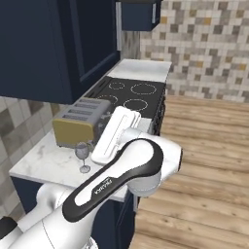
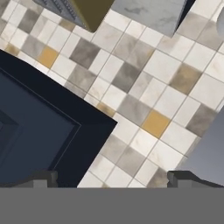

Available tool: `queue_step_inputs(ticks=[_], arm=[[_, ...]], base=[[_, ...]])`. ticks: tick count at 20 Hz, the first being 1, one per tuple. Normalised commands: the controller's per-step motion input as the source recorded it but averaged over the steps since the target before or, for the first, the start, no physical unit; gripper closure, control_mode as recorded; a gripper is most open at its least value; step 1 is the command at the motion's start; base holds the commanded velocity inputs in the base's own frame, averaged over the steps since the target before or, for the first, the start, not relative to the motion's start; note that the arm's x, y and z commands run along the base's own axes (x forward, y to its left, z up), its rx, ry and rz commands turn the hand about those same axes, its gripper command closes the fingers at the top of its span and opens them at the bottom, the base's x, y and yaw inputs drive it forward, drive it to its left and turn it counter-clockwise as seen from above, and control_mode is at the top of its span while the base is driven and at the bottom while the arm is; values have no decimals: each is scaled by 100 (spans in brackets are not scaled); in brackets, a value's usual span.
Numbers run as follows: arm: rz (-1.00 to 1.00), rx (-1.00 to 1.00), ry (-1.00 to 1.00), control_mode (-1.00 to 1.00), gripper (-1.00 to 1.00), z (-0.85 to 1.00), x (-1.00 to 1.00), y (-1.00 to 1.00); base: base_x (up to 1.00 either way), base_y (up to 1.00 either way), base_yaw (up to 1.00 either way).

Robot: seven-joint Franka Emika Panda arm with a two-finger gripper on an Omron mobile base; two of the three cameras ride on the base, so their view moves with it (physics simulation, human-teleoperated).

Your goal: Retrieve the wine glasses from the counter and place one next to each plate.

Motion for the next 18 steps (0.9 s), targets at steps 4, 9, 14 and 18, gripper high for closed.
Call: queue_step_inputs(ticks=[4,9,14,18], arm=[[0,0,0,100,-100,0,0,0],[1,2,0,-100,-100,-5,0,0],[1,-1,5,-100,-100,-46,3,0],[0,-5,7,-100,-100,-69,12,6]], base=[[0,0,7],[0,0,4],[0,0,0],[0,0,0]])
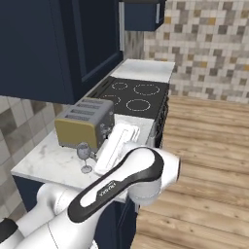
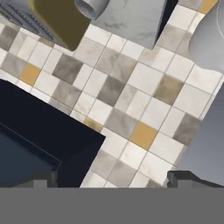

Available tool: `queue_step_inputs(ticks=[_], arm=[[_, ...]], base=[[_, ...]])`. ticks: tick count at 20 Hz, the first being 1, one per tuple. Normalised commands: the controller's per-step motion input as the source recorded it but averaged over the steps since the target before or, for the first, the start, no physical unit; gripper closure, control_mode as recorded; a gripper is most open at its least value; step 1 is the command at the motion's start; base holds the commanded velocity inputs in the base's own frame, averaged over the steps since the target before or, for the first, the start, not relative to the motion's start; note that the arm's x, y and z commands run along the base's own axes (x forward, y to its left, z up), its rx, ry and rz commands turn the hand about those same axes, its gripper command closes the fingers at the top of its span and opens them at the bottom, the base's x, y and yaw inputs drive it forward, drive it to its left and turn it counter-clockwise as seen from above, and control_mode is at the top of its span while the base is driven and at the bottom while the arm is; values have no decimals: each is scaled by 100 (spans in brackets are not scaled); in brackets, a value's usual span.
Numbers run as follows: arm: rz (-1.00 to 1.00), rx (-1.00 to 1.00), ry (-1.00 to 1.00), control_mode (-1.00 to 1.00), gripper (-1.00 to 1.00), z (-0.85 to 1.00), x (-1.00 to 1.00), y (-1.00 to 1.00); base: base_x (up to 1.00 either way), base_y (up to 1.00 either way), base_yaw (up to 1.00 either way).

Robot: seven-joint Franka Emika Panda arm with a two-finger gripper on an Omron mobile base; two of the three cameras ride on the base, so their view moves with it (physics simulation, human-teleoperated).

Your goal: Retrieve the wine glasses from the counter and place one next to each plate.

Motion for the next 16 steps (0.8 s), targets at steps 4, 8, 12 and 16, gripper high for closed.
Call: queue_step_inputs(ticks=[4,8,12,16], arm=[[0,-4,6,-100,-100,-69,36,3],[0,0,8,-100,-100,-65,41,0],[0,9,0,-100,-100,-65,70,0],[0,6,2,-100,-100,-62,65,4]], base=[[0,0,0],[0,0,0],[0,0,0],[0,0,0]])
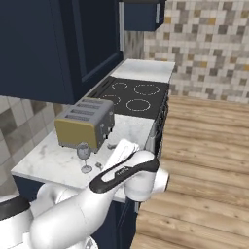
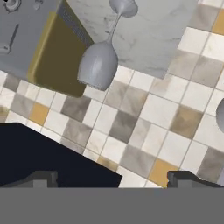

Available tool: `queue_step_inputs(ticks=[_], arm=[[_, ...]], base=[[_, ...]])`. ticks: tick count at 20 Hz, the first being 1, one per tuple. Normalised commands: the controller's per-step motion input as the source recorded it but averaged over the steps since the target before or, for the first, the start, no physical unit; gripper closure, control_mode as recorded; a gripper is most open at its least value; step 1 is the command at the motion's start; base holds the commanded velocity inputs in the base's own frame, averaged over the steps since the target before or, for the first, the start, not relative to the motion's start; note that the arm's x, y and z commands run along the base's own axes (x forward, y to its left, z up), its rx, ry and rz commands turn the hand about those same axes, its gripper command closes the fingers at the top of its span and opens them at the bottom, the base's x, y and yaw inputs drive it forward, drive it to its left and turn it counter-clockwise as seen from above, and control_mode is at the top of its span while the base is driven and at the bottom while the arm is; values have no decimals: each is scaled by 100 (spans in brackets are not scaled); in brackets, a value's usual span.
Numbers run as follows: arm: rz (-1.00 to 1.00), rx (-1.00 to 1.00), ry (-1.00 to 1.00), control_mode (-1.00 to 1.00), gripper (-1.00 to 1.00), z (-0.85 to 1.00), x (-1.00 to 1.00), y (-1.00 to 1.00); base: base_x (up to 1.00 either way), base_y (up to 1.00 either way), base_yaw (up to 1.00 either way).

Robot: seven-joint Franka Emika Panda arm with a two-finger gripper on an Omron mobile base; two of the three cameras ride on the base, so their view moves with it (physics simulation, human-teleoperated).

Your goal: Retrieve the wine glasses from the counter and place one next to each plate.

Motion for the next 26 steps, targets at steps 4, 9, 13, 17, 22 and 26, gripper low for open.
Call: queue_step_inputs(ticks=[4,9,13,17,22,26], arm=[[0,0,8,-100,-100,-47,68,1],[4,-1,17,-100,-100,-31,49,0],[5,-3,30,-100,-100,-32,45,0],[2,-1,30,-100,-100,-28,51,4],[3,0,18,-100,-100,-33,31,16],[7,0,4,-100,-100,-29,2,13]], base=[[0,0,0],[0,0,0],[0,0,0],[0,0,0],[0,0,0],[0,0,0]])
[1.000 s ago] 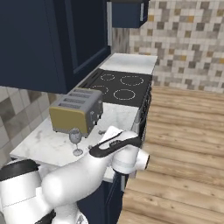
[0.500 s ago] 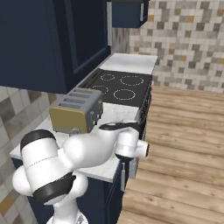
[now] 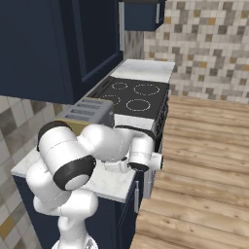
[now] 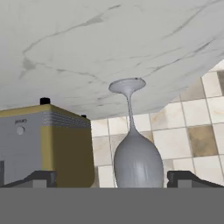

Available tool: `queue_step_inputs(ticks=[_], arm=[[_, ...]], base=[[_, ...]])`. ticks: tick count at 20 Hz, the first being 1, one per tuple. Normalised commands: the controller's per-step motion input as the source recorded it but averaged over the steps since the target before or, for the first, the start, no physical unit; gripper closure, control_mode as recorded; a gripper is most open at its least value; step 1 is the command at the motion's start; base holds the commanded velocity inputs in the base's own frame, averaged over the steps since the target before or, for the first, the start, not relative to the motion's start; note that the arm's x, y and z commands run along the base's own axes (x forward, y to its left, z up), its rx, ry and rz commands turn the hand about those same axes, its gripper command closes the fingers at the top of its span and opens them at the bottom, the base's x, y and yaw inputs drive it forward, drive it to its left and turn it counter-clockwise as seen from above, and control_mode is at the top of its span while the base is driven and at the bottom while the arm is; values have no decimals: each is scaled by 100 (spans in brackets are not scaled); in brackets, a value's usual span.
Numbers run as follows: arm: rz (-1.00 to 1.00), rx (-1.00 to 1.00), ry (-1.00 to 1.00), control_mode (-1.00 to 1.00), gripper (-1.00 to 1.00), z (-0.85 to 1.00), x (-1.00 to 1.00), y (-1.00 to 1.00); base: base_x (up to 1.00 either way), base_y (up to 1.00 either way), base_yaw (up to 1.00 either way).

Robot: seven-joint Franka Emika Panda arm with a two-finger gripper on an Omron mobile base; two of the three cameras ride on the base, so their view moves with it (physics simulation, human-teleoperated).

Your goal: Retrieve the wine glasses from the counter and place one next to each plate.

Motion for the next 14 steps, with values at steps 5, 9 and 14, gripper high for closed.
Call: queue_step_inputs(ticks=[5,9,14], arm=[[4,0,0,-100,-100,-16,-11,8],[0,0,0,-100,-100,-9,-8,19],[0,0,-1,-100,-100,-19,-3,41]], base=[[0,0,0],[0,0,0],[0,0,0]])
